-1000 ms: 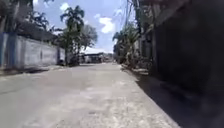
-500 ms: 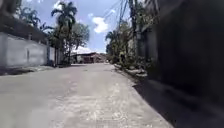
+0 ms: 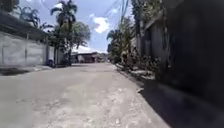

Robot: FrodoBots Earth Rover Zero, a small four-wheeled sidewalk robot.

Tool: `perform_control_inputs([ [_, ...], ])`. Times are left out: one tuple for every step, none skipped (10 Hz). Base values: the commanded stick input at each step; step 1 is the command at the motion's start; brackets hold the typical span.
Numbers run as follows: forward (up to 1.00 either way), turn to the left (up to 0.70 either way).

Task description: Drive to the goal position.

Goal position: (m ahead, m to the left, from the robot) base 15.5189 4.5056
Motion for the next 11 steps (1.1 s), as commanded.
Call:
perform_control_inputs([
  [1.0,0.0],
  [1.0,0.0],
  [1.0,0.0],
  [1.0,0.0],
  [1.0,0.0],
  [1.0,0.0],
  [1.0,-0.01],
  [1.0,-0.21],
  [1.0,-0.4],
  [1.0,-0.37],
  [1.0,-0.22],
])
